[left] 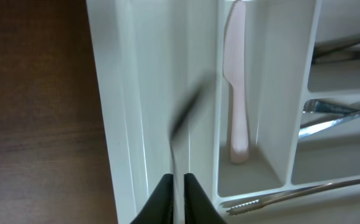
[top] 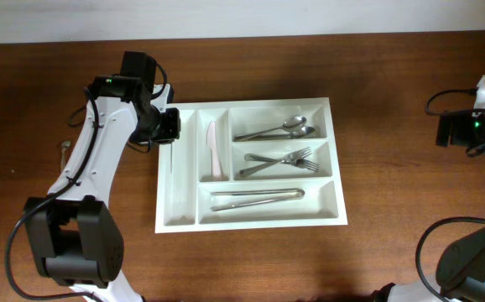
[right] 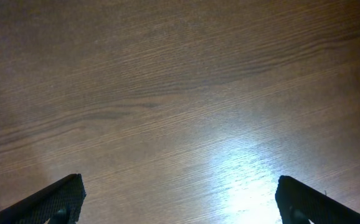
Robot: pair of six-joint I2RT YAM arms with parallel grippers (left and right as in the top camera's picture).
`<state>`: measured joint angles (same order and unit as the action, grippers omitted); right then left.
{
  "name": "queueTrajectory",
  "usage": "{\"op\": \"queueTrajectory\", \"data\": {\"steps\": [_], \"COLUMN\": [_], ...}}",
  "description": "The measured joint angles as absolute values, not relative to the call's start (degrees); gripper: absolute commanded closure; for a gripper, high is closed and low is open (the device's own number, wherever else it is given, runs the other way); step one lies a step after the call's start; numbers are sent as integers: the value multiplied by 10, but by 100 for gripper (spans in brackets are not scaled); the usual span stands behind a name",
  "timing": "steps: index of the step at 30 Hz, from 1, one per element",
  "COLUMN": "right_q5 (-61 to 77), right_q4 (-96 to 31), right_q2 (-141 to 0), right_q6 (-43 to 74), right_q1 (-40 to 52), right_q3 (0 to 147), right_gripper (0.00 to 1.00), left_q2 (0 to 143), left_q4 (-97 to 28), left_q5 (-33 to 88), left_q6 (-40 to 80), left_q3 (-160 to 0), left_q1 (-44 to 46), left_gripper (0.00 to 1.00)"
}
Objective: Pack container
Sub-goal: 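Carry the spoon into the narrow left compartment and release it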
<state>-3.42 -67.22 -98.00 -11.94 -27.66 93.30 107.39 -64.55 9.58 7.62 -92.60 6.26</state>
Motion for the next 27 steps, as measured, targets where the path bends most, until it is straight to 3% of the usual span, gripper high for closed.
{"op": "queueTrajectory", "data": {"steps": [5, 8, 11, 16, 27], "right_q5": [-34, -34, -34, -34, -34], "right_q4": [-672, -672, -672, -672, -672], "right_q2": [-980, -980, -980, -980, -980], "right_q6": [-120, -120, -120, -120, -120], "right_q1": [-277, -277, -277, -277, -277], "right_q3": [933, 933, 933, 933, 933], "right_gripper": [1, 1, 1, 1, 1], "left_q2": [1074, 1074, 1074, 1074, 1075], "left_q4": [-646, -645, -629, -606, -706], "left_q5": [96, 95, 90, 54, -91], "left_q6": [87, 89, 89, 95, -23], "left_q3": [-926, -926, -926, -928, -975], "left_q1": [63, 63, 63, 59, -50], "left_gripper": [88, 81, 57, 28, 13]}}
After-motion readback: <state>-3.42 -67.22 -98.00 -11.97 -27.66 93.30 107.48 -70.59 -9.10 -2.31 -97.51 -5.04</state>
